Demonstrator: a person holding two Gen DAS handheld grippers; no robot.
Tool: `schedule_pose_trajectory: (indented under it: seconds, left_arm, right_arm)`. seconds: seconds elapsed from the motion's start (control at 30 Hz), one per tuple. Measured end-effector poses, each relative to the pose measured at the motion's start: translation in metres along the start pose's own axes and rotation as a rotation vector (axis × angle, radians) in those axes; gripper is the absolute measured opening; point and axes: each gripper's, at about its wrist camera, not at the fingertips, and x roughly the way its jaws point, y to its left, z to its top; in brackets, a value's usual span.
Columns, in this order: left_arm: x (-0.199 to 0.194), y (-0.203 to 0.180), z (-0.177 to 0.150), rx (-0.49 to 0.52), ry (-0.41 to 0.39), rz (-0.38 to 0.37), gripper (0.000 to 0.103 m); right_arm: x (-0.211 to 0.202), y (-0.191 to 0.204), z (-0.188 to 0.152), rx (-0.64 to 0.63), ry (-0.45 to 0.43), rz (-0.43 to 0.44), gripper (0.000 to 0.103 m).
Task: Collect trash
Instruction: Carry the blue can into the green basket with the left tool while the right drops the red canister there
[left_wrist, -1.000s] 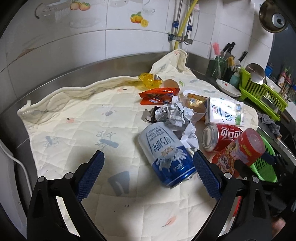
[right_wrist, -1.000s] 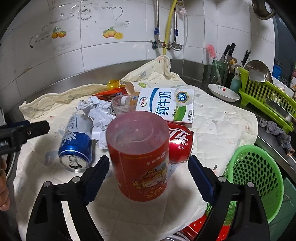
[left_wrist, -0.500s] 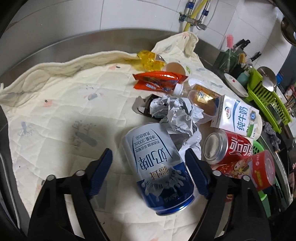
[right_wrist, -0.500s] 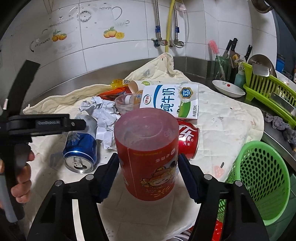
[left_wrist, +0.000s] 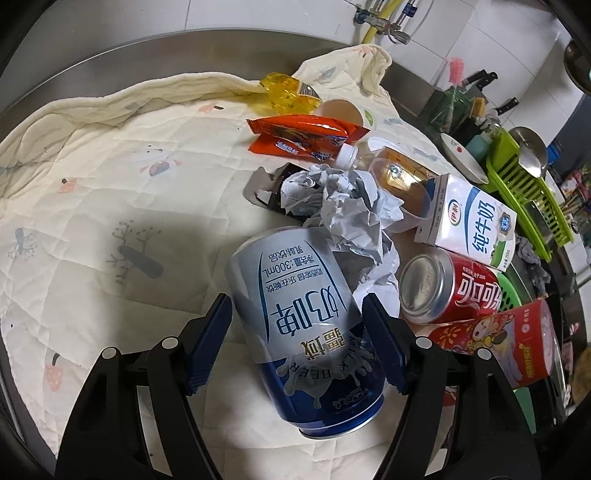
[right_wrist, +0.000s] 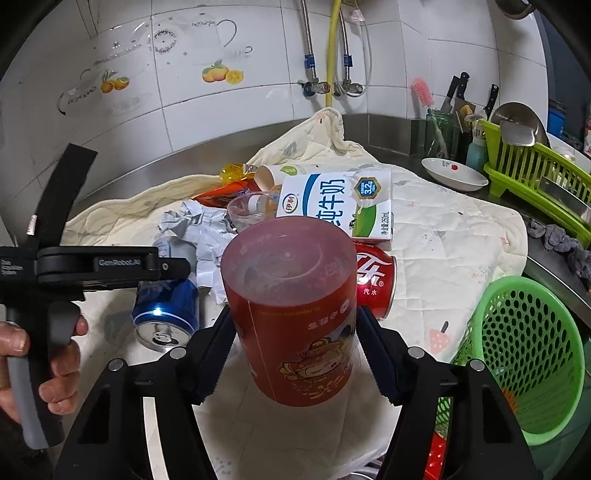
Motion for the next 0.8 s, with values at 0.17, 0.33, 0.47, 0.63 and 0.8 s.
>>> schedule_pose_trajectory:
  seconds: [0.17,0.33,0.47,0.63,0.8]
  left_arm:
    - [-0.003,-0.002,-0.004,0.029,-0.008,-0.018,0.066]
    - [-0.012,-0.001,-0.011,0.041,-0.016,-0.047,0.064]
    - [-0.023,-0.001,-0.021,0.053,-0.026,-0.074,0.063]
    - [-0.039,-0.004,-0.029,0.079,-0.043,-0.103,0.061]
    - [-0.055,-0.010,-0.033,0.102,-0.065,-0.146,0.059]
  right_arm:
    - [-0.015,-0.003,0.001,0.005,-0.013,0.026,0.064]
    - [-0.033,-0.014,0.000,0.025,-0.029,0.041,0.064]
    - [-0.043,-0.027,-0.001,0.046,-0.041,0.034,0.064]
    - [-0.050,-0.060,-0.002,0.081,-0.049,-0.037,0.064]
    - [-0.051,-0.114,-0.005,0.137,-0.044,-0.162,0.064]
